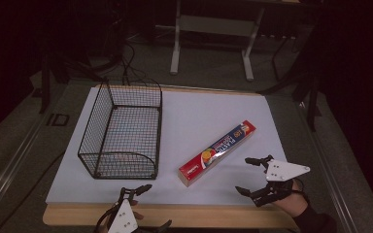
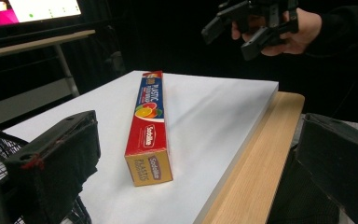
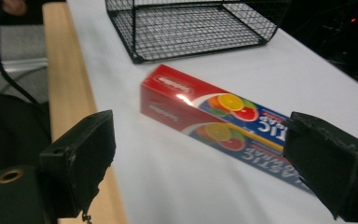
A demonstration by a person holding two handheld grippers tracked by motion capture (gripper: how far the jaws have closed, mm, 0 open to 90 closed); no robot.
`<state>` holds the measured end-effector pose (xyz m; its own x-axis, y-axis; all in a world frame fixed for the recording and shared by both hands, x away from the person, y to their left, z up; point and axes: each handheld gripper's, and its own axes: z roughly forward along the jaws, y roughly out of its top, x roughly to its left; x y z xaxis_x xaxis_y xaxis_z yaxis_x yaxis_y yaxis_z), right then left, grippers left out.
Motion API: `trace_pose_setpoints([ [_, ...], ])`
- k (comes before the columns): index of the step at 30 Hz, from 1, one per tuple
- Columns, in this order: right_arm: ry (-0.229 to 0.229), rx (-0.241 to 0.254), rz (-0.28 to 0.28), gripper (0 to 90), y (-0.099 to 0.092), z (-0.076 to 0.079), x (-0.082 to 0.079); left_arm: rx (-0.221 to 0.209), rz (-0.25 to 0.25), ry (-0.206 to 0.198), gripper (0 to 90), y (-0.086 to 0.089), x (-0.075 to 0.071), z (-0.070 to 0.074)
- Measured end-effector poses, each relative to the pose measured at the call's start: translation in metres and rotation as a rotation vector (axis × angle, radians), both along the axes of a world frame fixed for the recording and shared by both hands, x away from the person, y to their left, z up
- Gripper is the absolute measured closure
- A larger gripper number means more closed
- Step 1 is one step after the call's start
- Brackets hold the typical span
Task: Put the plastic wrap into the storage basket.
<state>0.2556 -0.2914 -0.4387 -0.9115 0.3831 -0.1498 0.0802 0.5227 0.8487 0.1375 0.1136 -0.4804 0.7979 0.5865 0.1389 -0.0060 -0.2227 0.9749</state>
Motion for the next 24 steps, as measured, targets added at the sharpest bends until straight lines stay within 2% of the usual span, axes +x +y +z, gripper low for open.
trace_pose_setpoints([
  [2,-0.008,-0.025,-0.011,9.3,0.001,0.001,0.005,-0.001,-0.001,0.003,0.1,0.0,0.0,0.0],
  [4,-0.008,-0.072,-0.009,9.3,0.003,0.0,0.011,0.0,-0.002,0.003,0.1,0.0,0.0,0.0],
  [7,0.009,-0.11,-0.012,9.2,0.004,-0.001,0.019,0.0,-0.003,0.002,0.1,0.0,0.0,0.0],
  [16,0.05,-0.194,-0.019,9.3,0.005,-0.004,0.042,0.003,0.003,0.005,0.1,0.001,-0.001,0.0],
  [19,0.049,-0.22,-0.025,9.4,0.004,-0.004,0.049,0.004,0.006,0.006,0.1,0.001,-0.002,-0.001],
  [24,0.078,-0.257,-0.007,9.7,0.004,-0.005,0.061,0.007,0.008,0.008,0.1,0.001,-0.003,-0.001],
])
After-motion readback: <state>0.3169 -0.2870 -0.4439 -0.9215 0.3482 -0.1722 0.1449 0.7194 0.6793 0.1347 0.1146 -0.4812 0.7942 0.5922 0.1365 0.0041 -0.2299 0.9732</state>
